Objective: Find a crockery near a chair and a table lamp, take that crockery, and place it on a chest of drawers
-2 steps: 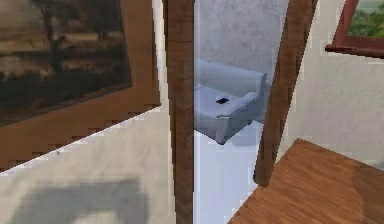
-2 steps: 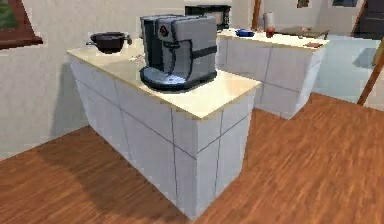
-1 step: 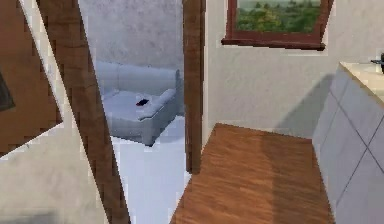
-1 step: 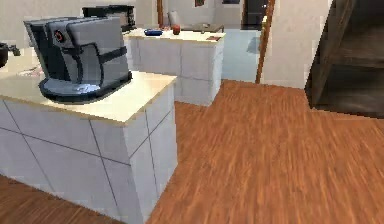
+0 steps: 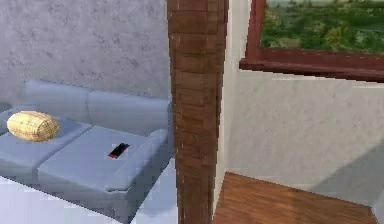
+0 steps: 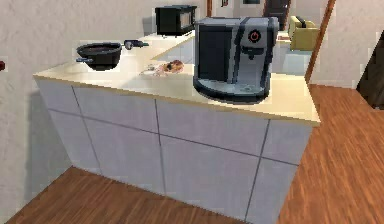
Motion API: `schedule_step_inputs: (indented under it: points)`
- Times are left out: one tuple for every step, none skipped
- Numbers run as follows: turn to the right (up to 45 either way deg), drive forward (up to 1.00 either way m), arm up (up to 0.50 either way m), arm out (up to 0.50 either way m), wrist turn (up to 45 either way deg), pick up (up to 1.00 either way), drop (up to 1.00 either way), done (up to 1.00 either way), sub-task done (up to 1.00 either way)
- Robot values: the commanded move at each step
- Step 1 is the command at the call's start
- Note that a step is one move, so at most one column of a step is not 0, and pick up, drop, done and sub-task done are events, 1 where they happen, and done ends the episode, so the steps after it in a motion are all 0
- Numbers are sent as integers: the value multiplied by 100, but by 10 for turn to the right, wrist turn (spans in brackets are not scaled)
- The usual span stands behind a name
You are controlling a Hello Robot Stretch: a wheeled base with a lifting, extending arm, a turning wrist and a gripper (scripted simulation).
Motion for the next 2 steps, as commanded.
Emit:
schedule_step_inputs:
  points:
    - [150, 0, 0, 0, 0, 0, 0, 0, 0]
    - [0, 5, 0, 0, 0, 0, 0, 0, 0]
